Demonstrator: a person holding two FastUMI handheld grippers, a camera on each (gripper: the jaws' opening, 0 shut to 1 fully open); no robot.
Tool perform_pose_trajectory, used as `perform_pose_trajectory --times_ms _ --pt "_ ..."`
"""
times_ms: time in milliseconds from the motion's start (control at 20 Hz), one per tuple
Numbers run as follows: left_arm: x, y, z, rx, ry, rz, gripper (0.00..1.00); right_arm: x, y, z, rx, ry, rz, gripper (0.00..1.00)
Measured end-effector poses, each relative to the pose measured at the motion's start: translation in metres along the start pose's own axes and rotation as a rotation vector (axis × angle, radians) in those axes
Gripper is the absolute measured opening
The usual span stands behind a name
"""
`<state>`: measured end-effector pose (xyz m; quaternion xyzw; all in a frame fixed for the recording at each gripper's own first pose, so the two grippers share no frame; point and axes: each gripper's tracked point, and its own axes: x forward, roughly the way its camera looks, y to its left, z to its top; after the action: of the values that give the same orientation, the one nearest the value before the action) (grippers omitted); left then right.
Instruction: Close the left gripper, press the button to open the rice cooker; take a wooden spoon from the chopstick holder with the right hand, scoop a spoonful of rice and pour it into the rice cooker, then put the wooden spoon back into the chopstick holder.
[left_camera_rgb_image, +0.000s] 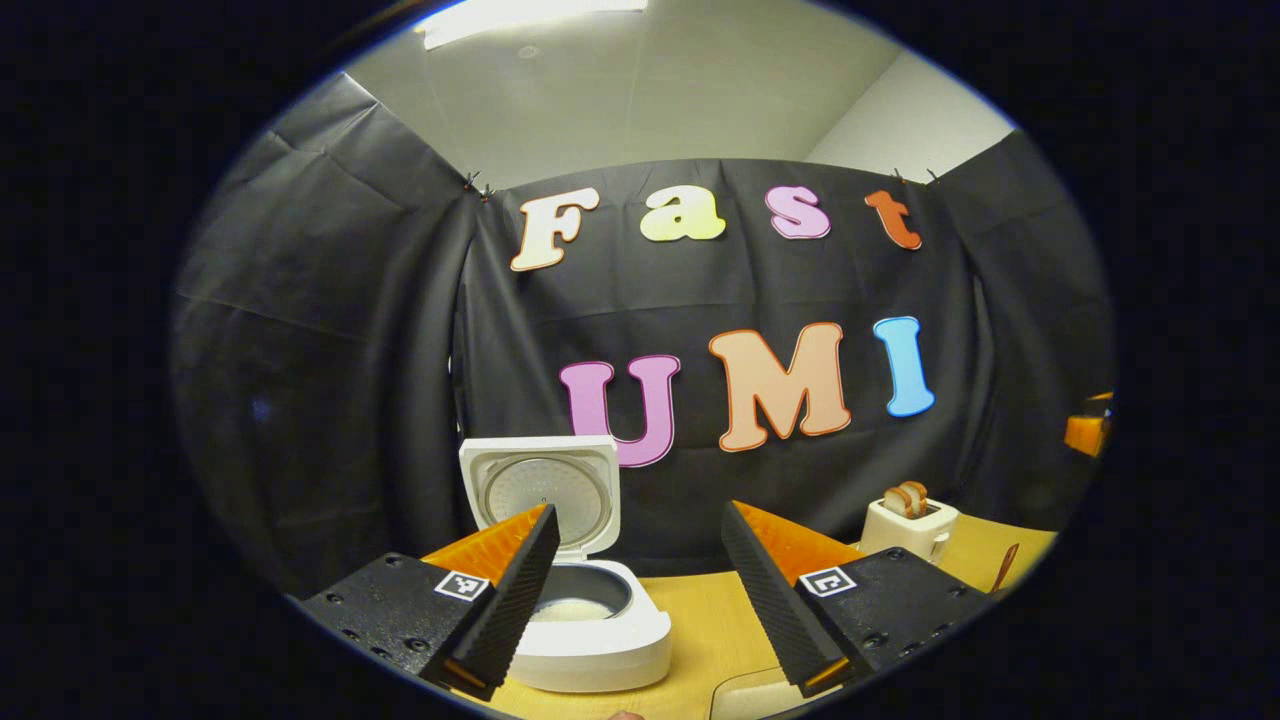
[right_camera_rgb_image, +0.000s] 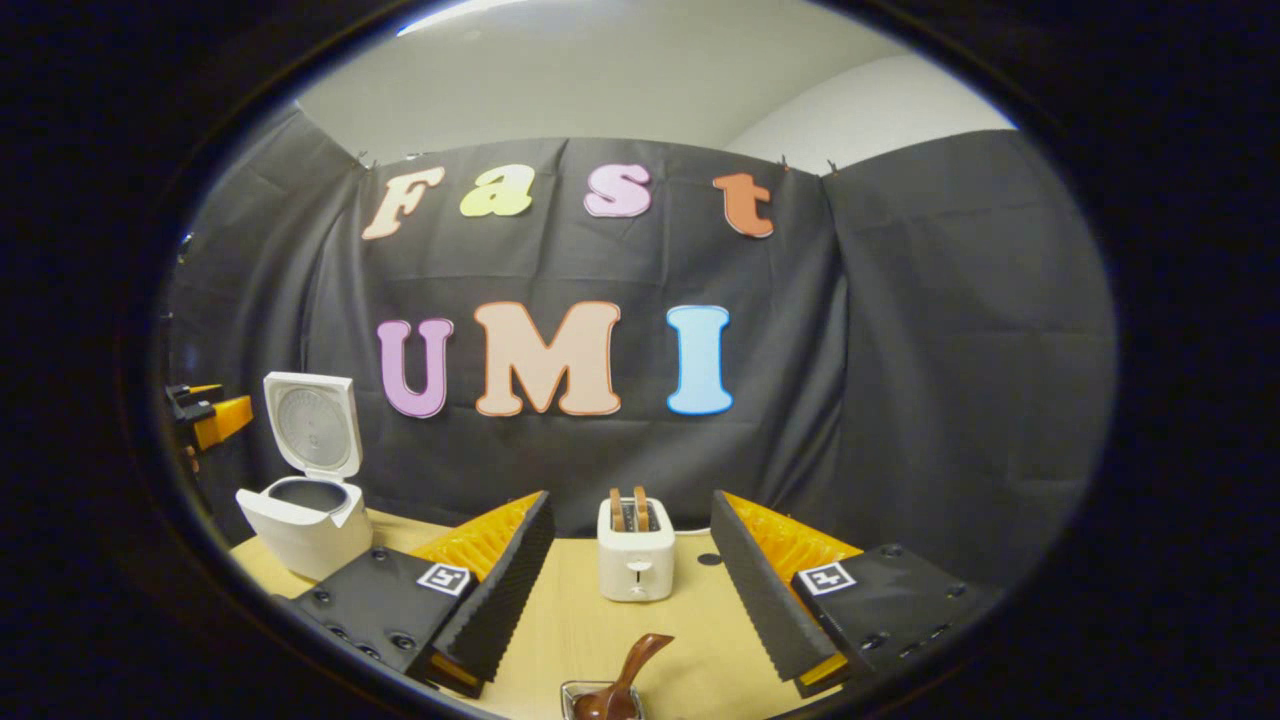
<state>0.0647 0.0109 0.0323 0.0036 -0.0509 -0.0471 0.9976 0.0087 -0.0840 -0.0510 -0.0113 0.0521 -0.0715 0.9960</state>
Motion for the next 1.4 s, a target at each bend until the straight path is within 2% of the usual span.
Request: perform_pose_trajectory --times_ms 50,350,650,700,950,1200,1250,1400 --pt "-0.003 -0.004 0.005 -0.001 -0.007 -0.007 0.96 0.005 -0.002 -0.01 0.011 0.029 0.005 0.99" --pt "-0.015 -0.01 0.018 0.026 -0.015 -0.005 0.99 0.024 -0.009 -0.079 -0.019 0.211 0.046 1.0" --pt "-0.024 -0.002 0.017 0.032 0.009 0.036 0.99 0.031 -0.011 -0.14 0.017 0.349 0.065 1.0" --pt "-0.025 -0.002 0.017 0.035 0.01 0.042 0.96 0.032 -0.012 -0.151 0.029 0.379 0.066 1.0" --pt "-0.031 0.001 0.011 0.047 0.03 0.06 0.96 0.029 -0.013 -0.21 0.104 0.543 0.068 0.99" --pt "-0.037 0.01 0.005 0.054 0.054 0.089 0.96 0.026 -0.01 -0.238 0.112 0.624 0.08 0.99" --pt "-0.037 0.011 0.005 0.057 0.057 0.094 0.99 0.026 -0.008 -0.243 0.112 0.639 0.086 0.99" --pt "-0.04 0.013 0.007 0.067 0.055 0.102 0.96 0.022 -0.001 -0.26 0.11 0.685 0.106 0.99"
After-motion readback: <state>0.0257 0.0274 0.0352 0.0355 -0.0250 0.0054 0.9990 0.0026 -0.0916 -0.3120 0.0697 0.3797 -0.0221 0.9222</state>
